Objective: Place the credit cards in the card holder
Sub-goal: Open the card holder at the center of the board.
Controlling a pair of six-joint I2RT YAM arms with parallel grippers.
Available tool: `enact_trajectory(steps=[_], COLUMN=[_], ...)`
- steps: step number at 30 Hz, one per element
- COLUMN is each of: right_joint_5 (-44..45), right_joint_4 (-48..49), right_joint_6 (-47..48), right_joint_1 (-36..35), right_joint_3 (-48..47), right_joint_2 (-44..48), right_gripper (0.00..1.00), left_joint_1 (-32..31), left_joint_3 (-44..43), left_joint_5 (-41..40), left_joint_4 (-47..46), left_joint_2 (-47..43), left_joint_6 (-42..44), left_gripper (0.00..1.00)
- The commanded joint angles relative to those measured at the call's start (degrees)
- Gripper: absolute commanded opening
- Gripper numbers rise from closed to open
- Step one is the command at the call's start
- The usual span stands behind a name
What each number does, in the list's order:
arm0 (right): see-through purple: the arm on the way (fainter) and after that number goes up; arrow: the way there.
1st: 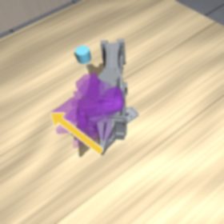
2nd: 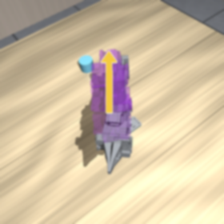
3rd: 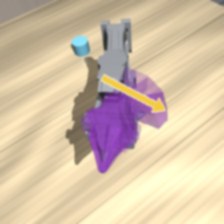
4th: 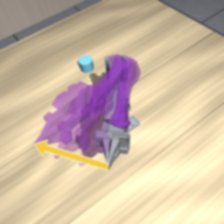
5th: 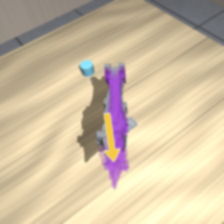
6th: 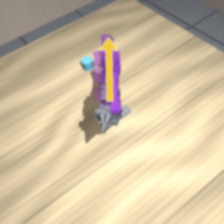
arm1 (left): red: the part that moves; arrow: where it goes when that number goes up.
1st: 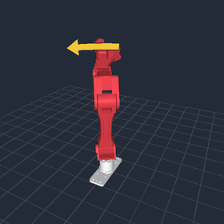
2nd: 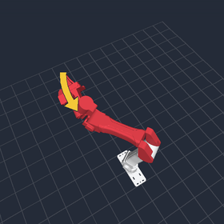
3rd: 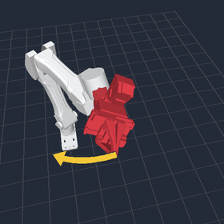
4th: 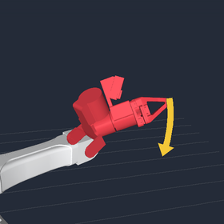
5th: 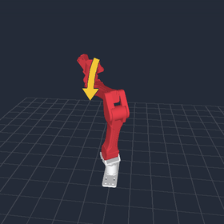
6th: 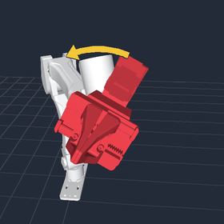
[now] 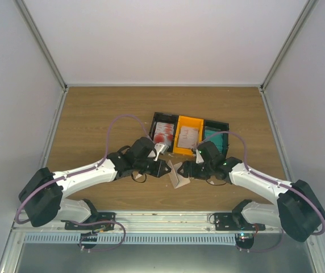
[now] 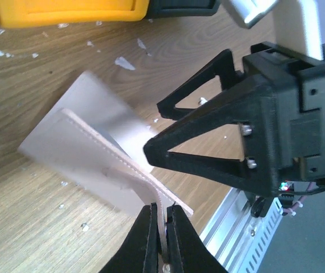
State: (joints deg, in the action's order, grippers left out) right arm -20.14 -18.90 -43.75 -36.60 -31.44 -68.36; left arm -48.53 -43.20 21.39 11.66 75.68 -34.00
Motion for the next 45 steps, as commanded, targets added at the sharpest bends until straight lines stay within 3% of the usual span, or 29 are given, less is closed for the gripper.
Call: enact_trajectory(steps=[1, 6, 11, 16, 22, 28, 36, 42, 45], right_joint_5=[4.7, 11.0, 9.2, 3.5, -1.0, -1.8, 0.0, 2.1, 2.3], right_joint_4=[-2.8, -6.6, -5.4, -2.1, 1.2, 2.4, 1.5, -1.8, -2.9], right_joint_6=[-0.2, -1.7, -0.9, 0.7, 2.6, 4.0, 4.5, 5.3, 5.4], right_joint_1=[-0.4, -0.4, -0.4, -0.4, -0.9, -3.9, -8.3, -9.6, -9.6], right_joint_3=[-0.1, -0.9, -0.6, -0.3, -1.5, -5.4, -11.8, -16.2, -17.3], right_joint_2=[-0.1, 1.6, 2.6, 1.3, -2.0, -6.7, -16.1, -21.9, -23.7], right_gripper=[0.77, 0.82, 0.80, 0.69, 0.46, 0.44, 0.43, 0.44, 0.43], left_joint_1=[0.5, 0.5, 0.5, 1.5, 4.1, 7.3, 9.6, 10.1, 10.3], left_joint_3=[-3.2, -5.4, -4.2, 0.1, 5.8, 8.3, 9.3, 8.0, 6.3], left_joint_5=[2.6, 3.9, 1.5, -2.1, -2.1, -3.3, -6.1, -10.5, -8.4], left_joint_4=[-2.7, -2.5, -1.3, -1.0, -0.1, 3.2, 7.3, 11.1, 11.5], left_joint_2=[0.5, 2.9, 3.3, 1.8, -2.0, -6.1, -5.4, -6.7, -8.9], left_joint_6=[2.4, 3.7, 4.1, 4.0, 2.4, 1.9, 2.7, 2.7, 3.0], left_gripper=[0.00, 0.00, 0.00, 0.00, 0.00, 0.01, 0.09, 0.27, 0.31])
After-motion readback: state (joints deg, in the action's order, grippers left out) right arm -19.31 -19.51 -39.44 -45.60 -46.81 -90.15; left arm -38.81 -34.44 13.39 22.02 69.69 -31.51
